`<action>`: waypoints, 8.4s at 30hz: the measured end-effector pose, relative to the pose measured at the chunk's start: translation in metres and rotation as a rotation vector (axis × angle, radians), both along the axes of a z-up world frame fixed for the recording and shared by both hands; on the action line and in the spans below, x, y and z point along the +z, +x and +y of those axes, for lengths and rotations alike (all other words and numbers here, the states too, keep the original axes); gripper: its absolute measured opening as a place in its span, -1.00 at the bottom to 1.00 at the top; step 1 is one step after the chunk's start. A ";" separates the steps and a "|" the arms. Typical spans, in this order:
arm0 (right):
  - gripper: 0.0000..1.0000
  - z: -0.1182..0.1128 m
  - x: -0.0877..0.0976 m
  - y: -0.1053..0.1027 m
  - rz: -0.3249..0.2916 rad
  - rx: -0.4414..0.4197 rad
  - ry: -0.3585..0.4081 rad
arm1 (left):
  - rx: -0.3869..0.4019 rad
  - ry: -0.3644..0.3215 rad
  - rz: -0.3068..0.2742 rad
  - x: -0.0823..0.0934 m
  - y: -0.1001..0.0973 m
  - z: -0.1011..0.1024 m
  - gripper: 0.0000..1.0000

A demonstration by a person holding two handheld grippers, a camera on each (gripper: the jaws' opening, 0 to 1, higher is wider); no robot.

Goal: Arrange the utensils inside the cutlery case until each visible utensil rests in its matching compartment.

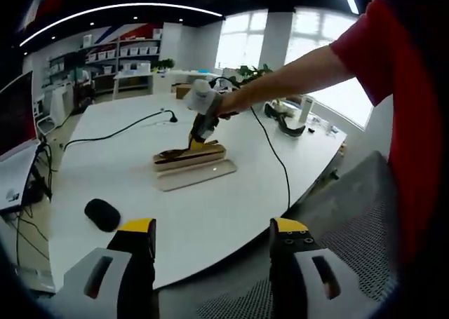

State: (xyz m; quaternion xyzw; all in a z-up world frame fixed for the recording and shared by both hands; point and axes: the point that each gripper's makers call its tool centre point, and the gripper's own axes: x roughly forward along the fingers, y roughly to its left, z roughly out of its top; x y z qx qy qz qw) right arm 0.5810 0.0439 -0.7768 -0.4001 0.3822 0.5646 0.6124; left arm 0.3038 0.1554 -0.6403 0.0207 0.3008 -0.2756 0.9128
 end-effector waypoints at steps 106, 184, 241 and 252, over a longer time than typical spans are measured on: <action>-0.34 -0.040 0.064 -0.049 -0.097 -0.253 0.205 | -0.086 -0.058 0.024 0.000 -0.015 -0.019 0.96; -0.03 -0.126 0.076 -0.151 -0.242 -0.643 0.290 | -0.201 -0.013 -0.091 -0.062 0.125 -0.007 0.55; 0.16 -0.111 0.013 -0.120 -0.135 -0.680 0.296 | -0.260 0.043 -0.044 -0.122 0.187 -0.031 0.62; 0.23 -0.111 -0.010 -0.098 -0.075 -0.797 0.303 | -0.221 0.029 -0.041 -0.132 0.208 -0.030 0.64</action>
